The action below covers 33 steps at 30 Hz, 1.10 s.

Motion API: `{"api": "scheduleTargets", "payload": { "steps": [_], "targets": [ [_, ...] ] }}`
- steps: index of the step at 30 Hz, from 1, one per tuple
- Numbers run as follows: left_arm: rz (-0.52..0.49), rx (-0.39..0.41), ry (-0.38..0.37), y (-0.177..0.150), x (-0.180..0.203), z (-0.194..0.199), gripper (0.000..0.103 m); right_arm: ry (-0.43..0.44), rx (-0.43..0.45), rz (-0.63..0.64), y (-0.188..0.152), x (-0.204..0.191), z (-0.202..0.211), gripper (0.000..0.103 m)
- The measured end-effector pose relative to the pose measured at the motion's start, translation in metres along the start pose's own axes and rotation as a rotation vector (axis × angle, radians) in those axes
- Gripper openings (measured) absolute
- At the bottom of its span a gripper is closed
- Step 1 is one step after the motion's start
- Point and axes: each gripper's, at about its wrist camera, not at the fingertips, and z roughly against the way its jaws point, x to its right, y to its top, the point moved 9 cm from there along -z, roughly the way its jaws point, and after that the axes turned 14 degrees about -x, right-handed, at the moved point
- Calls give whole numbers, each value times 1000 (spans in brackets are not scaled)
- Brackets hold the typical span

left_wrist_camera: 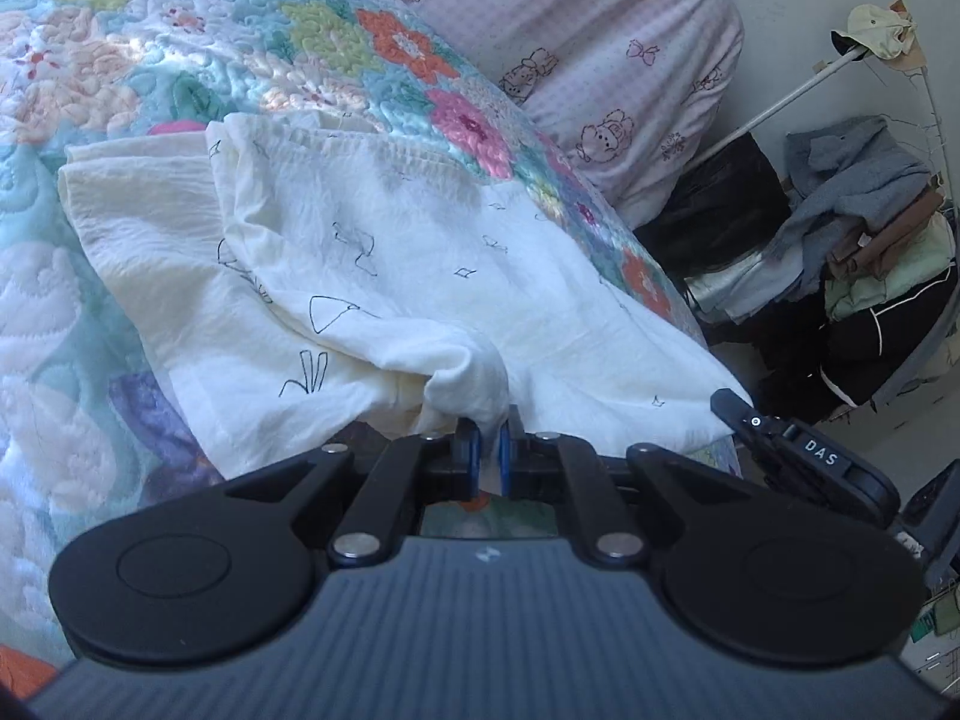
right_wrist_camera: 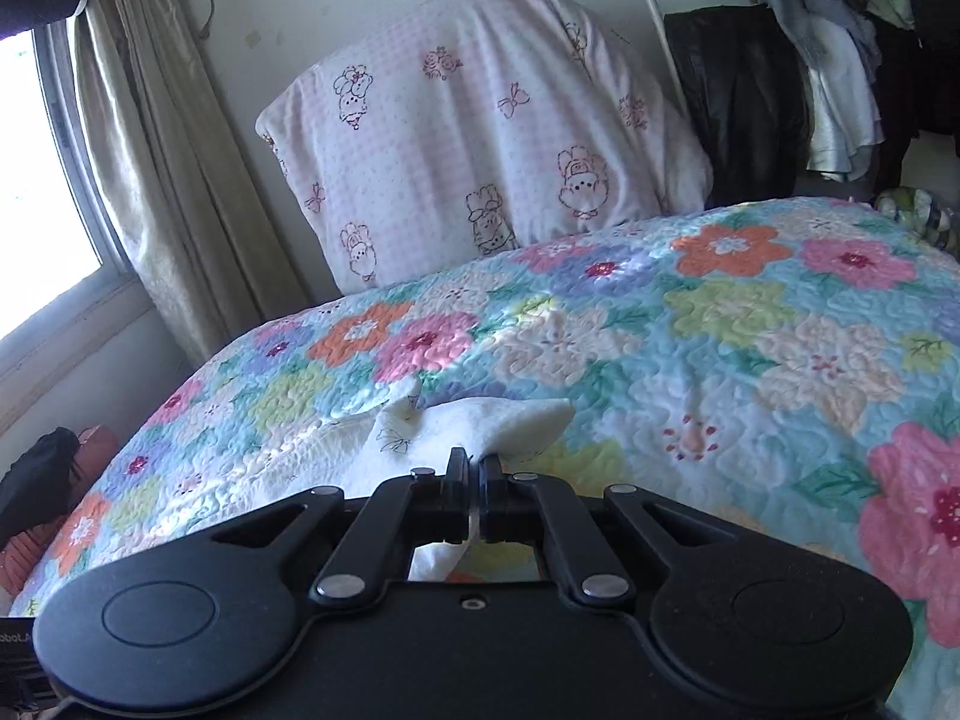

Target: Fold clothes

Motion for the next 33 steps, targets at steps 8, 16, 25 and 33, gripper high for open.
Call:
{"api": "scheduleTargets", "payload": {
  "steps": [8,16,25,33],
  "targets": [
    [104,-64,-37,-16,-23,-7,6,-44,-75,22,-21,11,2,3],
    [142,111,-51,48,-13,25,6,125,-59,109,53,-36,-36,4],
    [277,75,-17,132,-46,12,6,200,-168,108,112,-82,-135,5],
    [167,-31,200,173,-81,-28,6,157,-308,146,114,-92,-210,12]
  ]
}}
